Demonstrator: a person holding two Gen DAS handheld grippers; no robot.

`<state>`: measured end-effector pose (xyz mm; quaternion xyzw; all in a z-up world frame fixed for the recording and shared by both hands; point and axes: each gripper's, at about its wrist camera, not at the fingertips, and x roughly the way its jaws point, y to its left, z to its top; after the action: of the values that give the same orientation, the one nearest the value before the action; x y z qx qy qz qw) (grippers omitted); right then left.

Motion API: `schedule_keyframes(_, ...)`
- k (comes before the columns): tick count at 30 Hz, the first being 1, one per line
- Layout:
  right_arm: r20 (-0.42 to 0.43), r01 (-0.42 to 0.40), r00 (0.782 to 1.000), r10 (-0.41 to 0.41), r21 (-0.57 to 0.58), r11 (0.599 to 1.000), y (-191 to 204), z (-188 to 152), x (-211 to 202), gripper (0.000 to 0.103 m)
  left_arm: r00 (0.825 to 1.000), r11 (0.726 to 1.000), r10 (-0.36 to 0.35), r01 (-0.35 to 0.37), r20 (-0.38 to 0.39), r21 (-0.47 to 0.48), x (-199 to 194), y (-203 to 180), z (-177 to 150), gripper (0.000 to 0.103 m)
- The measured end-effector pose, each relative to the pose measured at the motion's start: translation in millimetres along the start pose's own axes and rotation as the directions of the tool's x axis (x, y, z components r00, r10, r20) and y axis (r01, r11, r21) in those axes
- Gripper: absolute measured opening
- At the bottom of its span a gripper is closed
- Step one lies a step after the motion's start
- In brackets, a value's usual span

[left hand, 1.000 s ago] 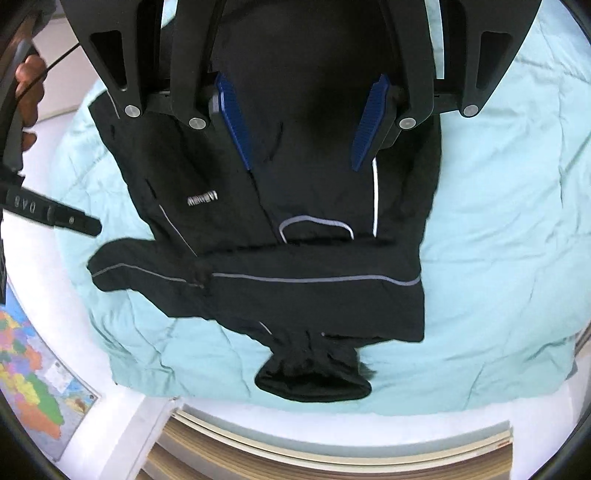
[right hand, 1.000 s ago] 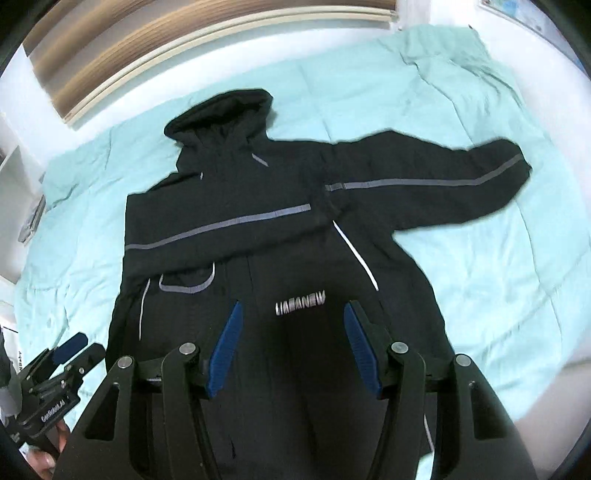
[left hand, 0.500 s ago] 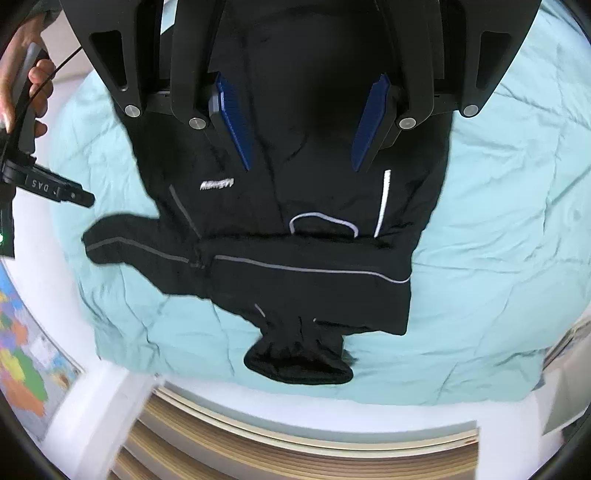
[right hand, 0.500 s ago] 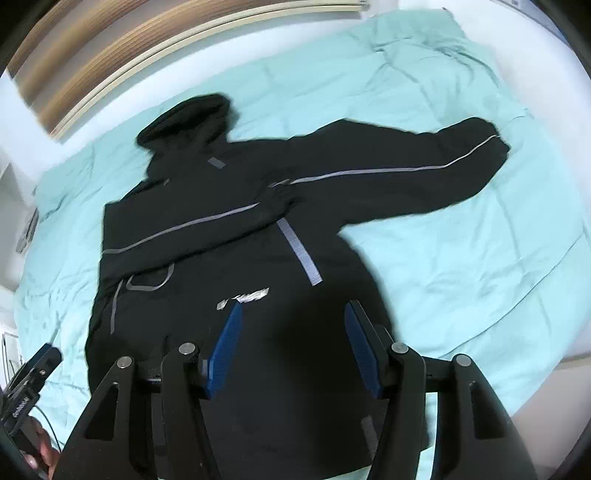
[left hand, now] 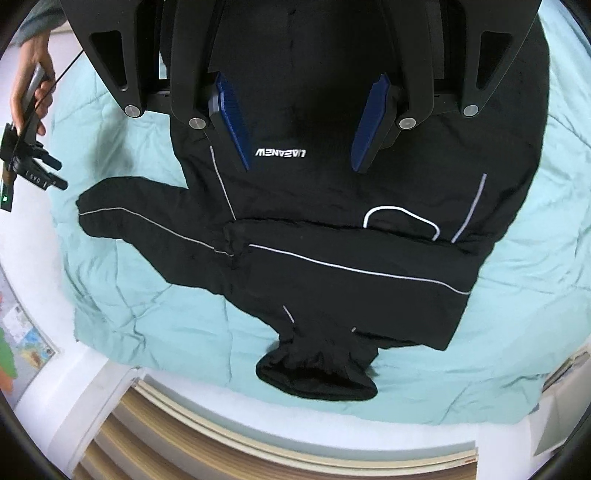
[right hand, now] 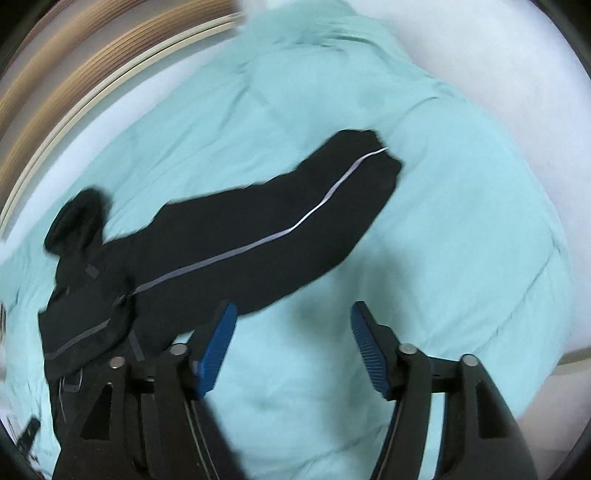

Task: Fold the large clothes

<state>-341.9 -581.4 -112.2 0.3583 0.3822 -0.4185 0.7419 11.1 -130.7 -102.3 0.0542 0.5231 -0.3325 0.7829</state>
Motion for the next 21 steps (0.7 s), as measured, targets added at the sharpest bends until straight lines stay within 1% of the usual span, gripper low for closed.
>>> schedule_keyframes(1,0.003,-0.004,1.000,0.004,0.018,1.000,-10.4,9.4,8.1,0.074,1.000,1.000,0.013,-0.013,-0.004,0.001,3.5,-5.2,0.7,0.058)
schedule_keyframes(4,0.019,-0.028,0.999,0.027,0.079,0.996,-43.1,44.2,37.9,0.075,0.998,0.998,0.063,-0.063,-0.014,0.014,14.5,-20.7,5.4,0.058)
schedule_keyframes(7,0.035,-0.008,0.999,0.004,0.104,0.995,-66.0,79.6,66.3,0.075,0.995,0.995,0.100,-0.100,-0.027,0.015,26.5,-32.0,11.5,0.058)
schedule_keyframes(9,0.042,-0.005,0.999,0.000,0.120,0.993,-77.5,99.7,84.6,0.075,0.992,0.994,0.112,-0.112,-0.049,0.004,37.8,-36.5,15.8,0.058)
schedule_keyframes(13,0.034,0.021,0.999,-0.026,0.139,0.990,-94.8,122.5,119.2,0.075,0.987,0.992,0.123,-0.124,-0.101,0.000,63.6,-49.3,22.2,0.058)
schedule_keyframes(14,0.018,0.014,1.000,-0.017,0.146,0.989,-97.9,125.8,131.4,0.075,0.986,0.992,0.127,-0.127,-0.113,0.006,69.4,-53.5,23.3,0.058)
schedule_keyframes(16,-0.020,-0.043,0.999,0.047,0.164,0.985,-99.1,126.9,150.8,0.075,0.982,0.991,0.130,-0.128,-0.136,0.022,79.3,-61.3,25.5,0.058)
schedule_keyframes(17,-0.041,-0.084,0.995,0.092,0.173,0.981,-98.6,126.1,161.1,0.075,0.980,0.991,0.133,-0.130,-0.146,0.031,84.0,-65.5,26.4,0.058)
schedule_keyframes(18,-0.055,-0.100,0.992,0.111,0.177,0.979,-96.6,124.1,168.4,0.075,0.979,0.991,0.136,-0.131,-0.151,0.039,87.4,-69.4,27.1,0.058)
schedule_keyframes(19,-0.060,-0.105,0.991,0.116,0.172,0.979,-94.6,121.3,172.7,0.074,0.978,0.990,0.139,-0.133,-0.154,0.049,90.7,-73.4,27.8,0.058)
schedule_keyframes(20,-0.060,-0.107,0.991,0.118,0.161,0.981,-90.1,117.0,174.2,0.061,0.977,0.989,0.141,-0.133,-0.157,0.057,93.4,-76.6,28.6,0.058)
schedule_keyframes(21,-0.045,-0.110,0.992,0.117,0.144,0.983,-85.1,114.6,172.0,0.051,0.976,0.989,0.142,-0.133,-0.163,0.066,96.8,-80.3,29.5,0.058)
